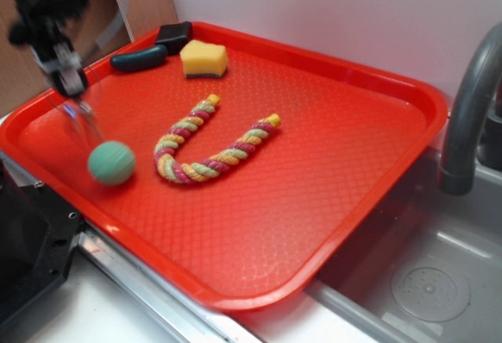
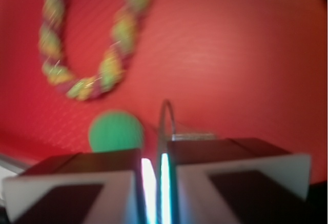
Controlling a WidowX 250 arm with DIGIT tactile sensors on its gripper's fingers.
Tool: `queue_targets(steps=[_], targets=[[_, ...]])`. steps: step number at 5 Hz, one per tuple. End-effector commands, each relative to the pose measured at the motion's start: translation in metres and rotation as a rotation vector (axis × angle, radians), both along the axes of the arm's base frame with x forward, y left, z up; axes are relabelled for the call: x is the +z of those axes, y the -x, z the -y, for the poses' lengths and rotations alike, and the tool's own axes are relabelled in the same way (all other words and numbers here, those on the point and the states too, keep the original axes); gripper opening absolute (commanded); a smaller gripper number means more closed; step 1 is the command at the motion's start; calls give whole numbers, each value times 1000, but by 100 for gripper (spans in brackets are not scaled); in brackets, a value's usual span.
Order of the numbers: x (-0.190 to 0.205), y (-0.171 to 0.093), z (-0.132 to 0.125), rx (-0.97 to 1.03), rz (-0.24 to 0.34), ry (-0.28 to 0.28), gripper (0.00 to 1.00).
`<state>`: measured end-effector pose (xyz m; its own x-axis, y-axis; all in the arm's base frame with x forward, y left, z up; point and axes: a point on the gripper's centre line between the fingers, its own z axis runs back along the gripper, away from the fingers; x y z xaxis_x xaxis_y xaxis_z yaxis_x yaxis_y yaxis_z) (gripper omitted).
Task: Grab the silver keys.
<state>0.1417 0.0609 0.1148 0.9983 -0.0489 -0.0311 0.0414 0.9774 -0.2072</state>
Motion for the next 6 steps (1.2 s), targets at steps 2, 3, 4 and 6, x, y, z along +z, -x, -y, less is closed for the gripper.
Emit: queue_targets(steps=[2,3,4,6], targets=[[129,-23,4,245,166,-190,0],[137,-33,22,211,175,-204,0],[135,-42,32,165,175,-192,0],[122,-69,57,92,115,-198,0]])
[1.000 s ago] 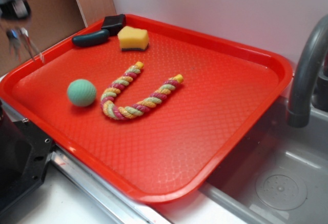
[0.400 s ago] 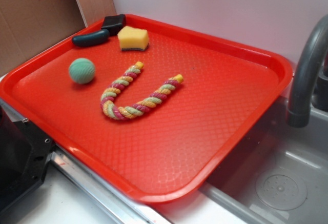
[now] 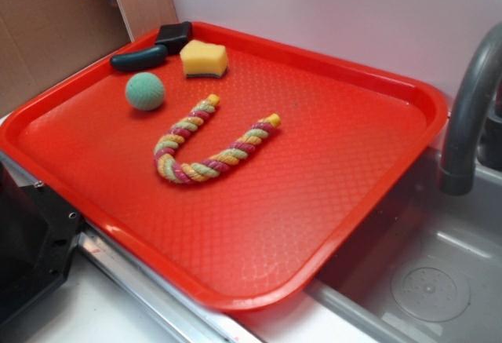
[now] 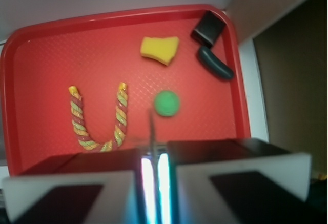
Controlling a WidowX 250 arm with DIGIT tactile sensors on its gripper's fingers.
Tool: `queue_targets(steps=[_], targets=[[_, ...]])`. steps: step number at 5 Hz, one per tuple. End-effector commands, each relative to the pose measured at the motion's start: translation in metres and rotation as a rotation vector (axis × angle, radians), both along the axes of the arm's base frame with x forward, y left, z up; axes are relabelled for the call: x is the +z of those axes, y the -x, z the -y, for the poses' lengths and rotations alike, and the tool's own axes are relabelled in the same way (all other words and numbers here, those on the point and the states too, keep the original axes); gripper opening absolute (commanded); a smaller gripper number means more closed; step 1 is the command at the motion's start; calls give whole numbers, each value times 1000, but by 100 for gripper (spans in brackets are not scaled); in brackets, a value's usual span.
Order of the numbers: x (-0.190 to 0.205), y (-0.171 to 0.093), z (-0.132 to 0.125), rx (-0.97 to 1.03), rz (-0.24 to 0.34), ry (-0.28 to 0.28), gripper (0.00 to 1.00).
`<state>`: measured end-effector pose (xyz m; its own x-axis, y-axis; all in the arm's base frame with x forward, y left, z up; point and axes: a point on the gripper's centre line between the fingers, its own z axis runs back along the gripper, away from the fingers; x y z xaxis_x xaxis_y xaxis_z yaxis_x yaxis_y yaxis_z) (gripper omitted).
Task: Grab the silver keys.
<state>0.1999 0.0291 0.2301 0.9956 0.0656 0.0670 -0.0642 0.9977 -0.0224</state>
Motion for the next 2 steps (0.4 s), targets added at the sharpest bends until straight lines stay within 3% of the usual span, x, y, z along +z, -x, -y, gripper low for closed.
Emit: queue_targets(steps=[1,2], targets=[[3,-19,38,-48,2,-15,0],[1,-20,41,-50,2,-26,0]])
